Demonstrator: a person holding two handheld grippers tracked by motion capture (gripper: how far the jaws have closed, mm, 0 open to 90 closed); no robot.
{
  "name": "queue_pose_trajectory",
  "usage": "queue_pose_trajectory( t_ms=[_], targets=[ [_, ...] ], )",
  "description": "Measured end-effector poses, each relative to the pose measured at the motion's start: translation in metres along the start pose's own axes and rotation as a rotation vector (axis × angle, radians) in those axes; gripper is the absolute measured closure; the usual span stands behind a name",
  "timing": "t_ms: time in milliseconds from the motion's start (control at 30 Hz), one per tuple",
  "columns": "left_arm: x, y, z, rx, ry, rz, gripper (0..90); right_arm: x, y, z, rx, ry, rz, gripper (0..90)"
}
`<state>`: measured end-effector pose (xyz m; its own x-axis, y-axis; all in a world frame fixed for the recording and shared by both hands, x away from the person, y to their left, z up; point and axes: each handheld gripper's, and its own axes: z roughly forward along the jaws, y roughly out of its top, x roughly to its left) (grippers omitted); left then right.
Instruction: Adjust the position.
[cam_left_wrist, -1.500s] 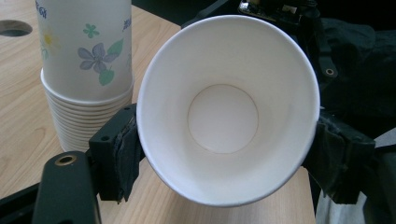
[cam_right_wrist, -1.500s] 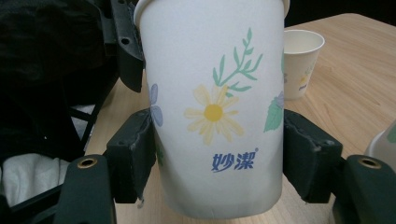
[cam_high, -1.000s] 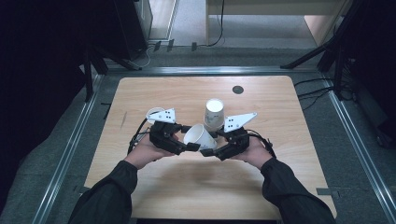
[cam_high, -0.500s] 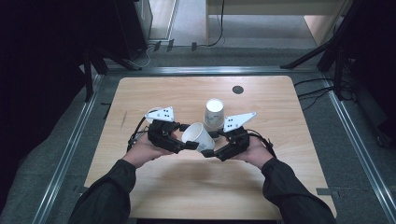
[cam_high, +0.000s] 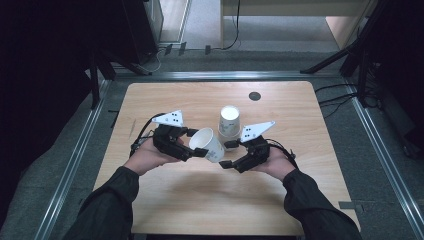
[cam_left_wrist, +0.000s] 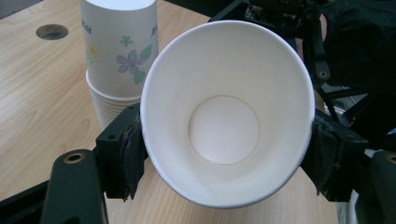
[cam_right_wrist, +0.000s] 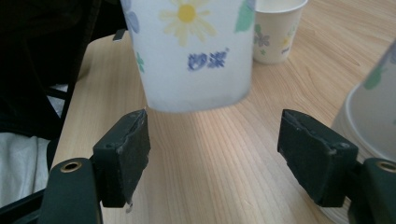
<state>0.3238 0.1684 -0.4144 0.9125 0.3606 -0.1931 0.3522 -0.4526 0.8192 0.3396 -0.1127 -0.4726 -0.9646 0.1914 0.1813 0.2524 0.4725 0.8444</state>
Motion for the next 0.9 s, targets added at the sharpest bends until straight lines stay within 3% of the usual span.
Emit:
queue_pose_trajectory(
  t_ms=[100,533,900],
  targets=[
    [0.001,0.001,-0.002,0.009,0.008,0.000,24.6,-0.001,-0.002,-0.002,0.007,-0.013,0.007,25.6],
    [0.006,-0.002,-0.010,0.086,0.118,-0.002,24.6,-0.003,-0.014,-0.013,0.072,-0.099,0.022,26.2],
    [0.012,-0.011,-0.017,0.104,0.174,-0.029,24.6,-0.005,-0.026,-0.025,0.094,-0.157,0.044,26.6]
  ],
)
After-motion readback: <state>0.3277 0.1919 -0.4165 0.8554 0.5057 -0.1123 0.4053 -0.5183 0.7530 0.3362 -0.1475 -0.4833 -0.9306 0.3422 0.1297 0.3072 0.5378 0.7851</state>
